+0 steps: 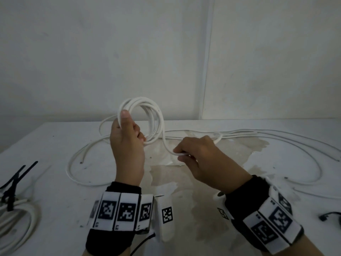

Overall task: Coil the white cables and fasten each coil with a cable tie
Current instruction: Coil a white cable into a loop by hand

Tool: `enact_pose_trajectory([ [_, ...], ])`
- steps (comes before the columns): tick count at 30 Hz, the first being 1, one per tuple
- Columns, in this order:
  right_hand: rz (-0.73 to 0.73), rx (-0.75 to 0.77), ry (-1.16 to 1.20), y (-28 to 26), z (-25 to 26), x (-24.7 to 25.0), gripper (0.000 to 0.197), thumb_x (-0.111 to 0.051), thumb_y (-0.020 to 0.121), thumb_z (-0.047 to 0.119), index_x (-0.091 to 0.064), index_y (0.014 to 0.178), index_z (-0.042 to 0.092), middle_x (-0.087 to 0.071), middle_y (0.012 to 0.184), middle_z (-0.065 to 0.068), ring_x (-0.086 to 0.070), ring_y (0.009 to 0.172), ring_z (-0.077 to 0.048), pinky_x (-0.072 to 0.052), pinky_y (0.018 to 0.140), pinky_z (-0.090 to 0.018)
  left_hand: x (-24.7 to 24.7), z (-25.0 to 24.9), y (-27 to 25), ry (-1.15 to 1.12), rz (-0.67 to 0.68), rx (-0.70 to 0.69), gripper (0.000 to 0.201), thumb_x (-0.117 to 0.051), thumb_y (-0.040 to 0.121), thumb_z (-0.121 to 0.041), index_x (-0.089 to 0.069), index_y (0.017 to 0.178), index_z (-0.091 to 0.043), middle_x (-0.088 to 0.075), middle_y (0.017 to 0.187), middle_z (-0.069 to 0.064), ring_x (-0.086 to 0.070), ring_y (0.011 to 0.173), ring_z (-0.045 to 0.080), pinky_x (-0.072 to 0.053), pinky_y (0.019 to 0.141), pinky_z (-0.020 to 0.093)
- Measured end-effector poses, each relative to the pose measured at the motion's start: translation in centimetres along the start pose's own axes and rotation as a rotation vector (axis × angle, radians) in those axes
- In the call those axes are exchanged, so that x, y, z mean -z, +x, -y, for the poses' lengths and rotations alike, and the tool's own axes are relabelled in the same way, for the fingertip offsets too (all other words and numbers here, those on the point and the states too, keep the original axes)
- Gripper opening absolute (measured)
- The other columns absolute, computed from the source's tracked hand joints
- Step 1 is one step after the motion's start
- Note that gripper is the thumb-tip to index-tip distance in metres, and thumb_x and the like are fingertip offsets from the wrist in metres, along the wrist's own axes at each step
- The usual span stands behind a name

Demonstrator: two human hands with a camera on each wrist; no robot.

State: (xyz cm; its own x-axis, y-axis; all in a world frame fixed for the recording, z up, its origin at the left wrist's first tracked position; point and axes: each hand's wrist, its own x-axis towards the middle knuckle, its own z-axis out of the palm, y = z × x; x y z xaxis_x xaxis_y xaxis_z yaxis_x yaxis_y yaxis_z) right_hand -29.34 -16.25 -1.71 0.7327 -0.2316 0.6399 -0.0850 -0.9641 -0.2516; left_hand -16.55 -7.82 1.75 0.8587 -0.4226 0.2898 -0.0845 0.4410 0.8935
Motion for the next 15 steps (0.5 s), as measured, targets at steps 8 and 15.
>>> enact_pose_trajectory([
  [8,-0.092,0.115,-0.133,0.5,0.7,-0.3,0.016,-0.048,0.078,0.011,-0.063,0.072,0.012,-0.06,0.069,0.001,-0.037,0.066,-0.011,-0.021,0.062,-0.029,-1.7,1.2,-2.3,0.311,0.312,-0.087,0.032,-0.037,0.097,-0.032,-0.044,0.068,-0.02,-0.046,0.054,-0.008,-0.046,0.046,-0.001,-0.04,0.049,0.012],
  [15,-0.309,0.072,0.056,0.8,1.4,1.0,0.017,-0.061,0.067,0.018,-0.051,0.063,0.004,-0.049,0.063,0.0,-0.036,0.063,-0.012,-0.03,0.06,-0.024,-1.9,0.9,-2.8,0.407,0.506,0.039,0.034,-0.038,0.097,-0.03,-0.05,0.07,-0.013,-0.052,0.058,0.0,-0.046,0.042,0.005,-0.039,0.04,0.017],
])
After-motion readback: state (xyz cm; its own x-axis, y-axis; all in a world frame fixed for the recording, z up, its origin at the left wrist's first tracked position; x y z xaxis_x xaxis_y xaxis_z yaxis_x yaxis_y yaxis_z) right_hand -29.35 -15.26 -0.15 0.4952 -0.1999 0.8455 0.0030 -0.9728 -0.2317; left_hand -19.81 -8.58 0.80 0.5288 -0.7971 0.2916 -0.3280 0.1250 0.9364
